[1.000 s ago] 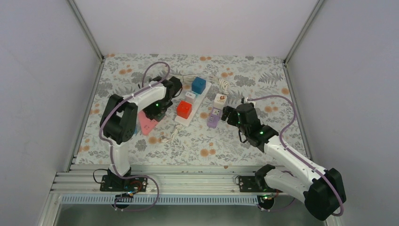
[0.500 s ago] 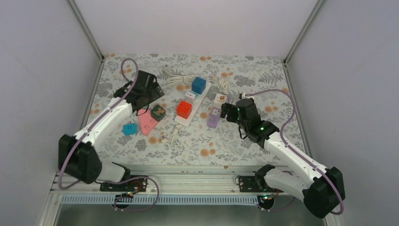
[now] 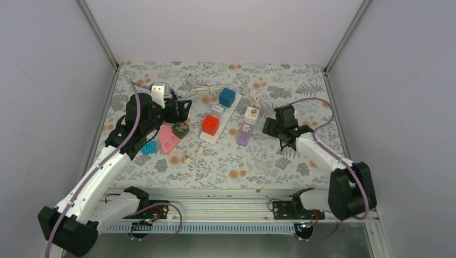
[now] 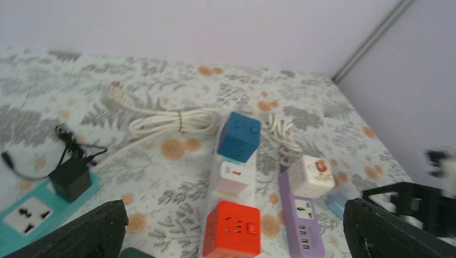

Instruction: Insert the plug

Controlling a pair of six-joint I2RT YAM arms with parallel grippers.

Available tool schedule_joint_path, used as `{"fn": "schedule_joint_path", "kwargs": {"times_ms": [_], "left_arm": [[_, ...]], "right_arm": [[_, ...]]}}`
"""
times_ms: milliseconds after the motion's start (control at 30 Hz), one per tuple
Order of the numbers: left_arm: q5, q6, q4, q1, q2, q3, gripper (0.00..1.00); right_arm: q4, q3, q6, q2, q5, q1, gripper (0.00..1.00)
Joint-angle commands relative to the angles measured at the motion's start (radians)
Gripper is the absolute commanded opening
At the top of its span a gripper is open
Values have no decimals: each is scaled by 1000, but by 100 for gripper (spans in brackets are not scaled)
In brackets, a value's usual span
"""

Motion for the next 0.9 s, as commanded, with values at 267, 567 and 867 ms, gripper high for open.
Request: {"fn": "schedule_joint_path", "kwargs": {"times_ms": [267, 567, 867], "left_arm": [[177, 113, 97, 3, -109, -82, 100], [112, 78, 128, 4, -111, -93, 100], [97, 59, 115, 3, -86, -68, 100]], "right_arm": [[3, 76, -156, 279, -87, -110, 86], [-4, 117, -194, 368, -119, -119, 71], [13, 148, -202, 445, -153, -119, 65]]}}
